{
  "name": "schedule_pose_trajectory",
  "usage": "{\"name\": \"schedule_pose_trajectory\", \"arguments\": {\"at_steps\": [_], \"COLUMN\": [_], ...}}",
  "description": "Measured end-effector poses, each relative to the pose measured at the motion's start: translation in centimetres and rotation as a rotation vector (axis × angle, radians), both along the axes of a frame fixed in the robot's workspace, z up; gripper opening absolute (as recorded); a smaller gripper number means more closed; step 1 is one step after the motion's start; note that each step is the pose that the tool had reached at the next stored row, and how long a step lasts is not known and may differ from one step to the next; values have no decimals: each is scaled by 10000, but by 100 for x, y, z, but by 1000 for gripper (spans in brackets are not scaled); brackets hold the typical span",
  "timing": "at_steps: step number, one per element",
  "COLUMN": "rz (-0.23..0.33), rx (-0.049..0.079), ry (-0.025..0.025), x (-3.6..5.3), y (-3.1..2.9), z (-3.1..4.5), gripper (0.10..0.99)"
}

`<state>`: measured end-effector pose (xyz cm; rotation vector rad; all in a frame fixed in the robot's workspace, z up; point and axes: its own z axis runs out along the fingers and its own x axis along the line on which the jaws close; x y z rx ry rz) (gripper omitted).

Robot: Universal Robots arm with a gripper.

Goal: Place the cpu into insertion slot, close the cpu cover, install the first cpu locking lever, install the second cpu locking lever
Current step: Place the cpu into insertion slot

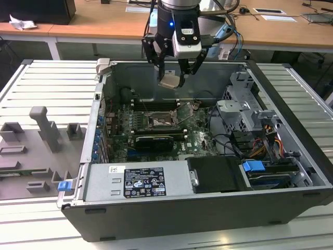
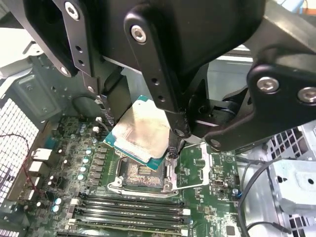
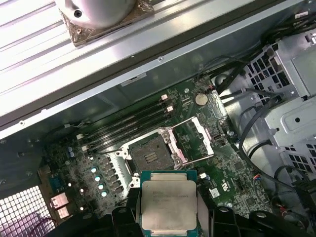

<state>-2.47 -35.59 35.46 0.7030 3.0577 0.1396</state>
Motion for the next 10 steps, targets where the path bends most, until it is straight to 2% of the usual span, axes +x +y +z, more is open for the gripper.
{"name": "schedule_pose_trajectory", "arguments": {"at_steps": [10], "rz": [-933], "rx": [0], "ry": [0], "x": [0], "y": [0], "z": [-8], "gripper": [541]}}
